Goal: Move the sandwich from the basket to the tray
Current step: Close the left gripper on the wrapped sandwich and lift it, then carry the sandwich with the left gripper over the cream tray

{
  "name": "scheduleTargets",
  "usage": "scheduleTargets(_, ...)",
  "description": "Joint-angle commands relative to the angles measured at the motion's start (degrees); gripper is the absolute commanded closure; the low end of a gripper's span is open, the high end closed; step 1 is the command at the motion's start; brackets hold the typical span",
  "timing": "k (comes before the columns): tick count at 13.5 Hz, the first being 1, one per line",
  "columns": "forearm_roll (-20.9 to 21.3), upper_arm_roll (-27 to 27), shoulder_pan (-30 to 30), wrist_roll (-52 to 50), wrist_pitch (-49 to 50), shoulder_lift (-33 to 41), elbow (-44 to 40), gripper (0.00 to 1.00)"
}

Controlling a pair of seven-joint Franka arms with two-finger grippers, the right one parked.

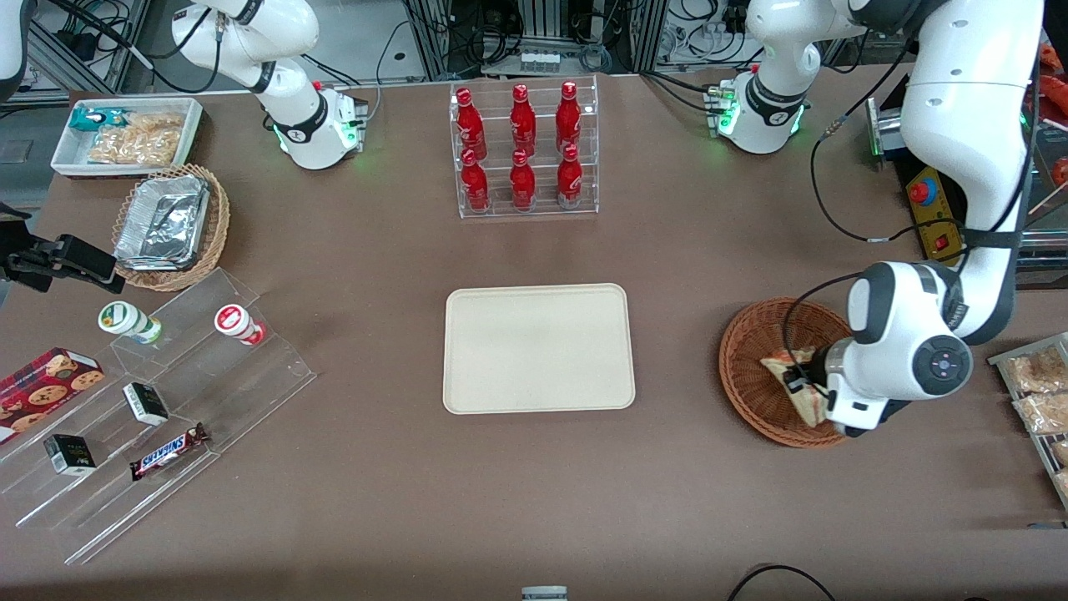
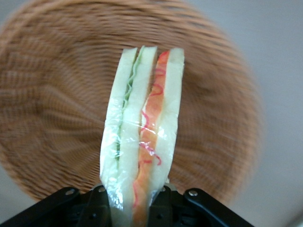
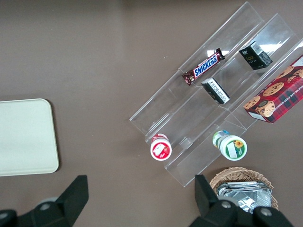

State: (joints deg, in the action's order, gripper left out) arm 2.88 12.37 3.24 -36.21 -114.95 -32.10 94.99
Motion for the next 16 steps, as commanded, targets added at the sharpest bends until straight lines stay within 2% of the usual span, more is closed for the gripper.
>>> scheduleTargets(1,-0.1,-0.2,-8.1,-0.2,0.3,0.7,-3.0,0.87)
scheduleTargets(6,-0.7,-0.2,-23.8,-2.7,0.2,-0.2,-5.3,0.84)
scheduleTargets(9,-0.2,-0.2,-32.0,-10.0,0.1,-7.1,-11.6,0.84)
scheduleTargets(14,-0.1,-0.3,-37.2,-14.1,0.1,-15.5,-21.0,0.82)
scheduleTargets(16,0.1,-0.7,-38.6,-16.2,0.1,-19.5,-25.4,0.69)
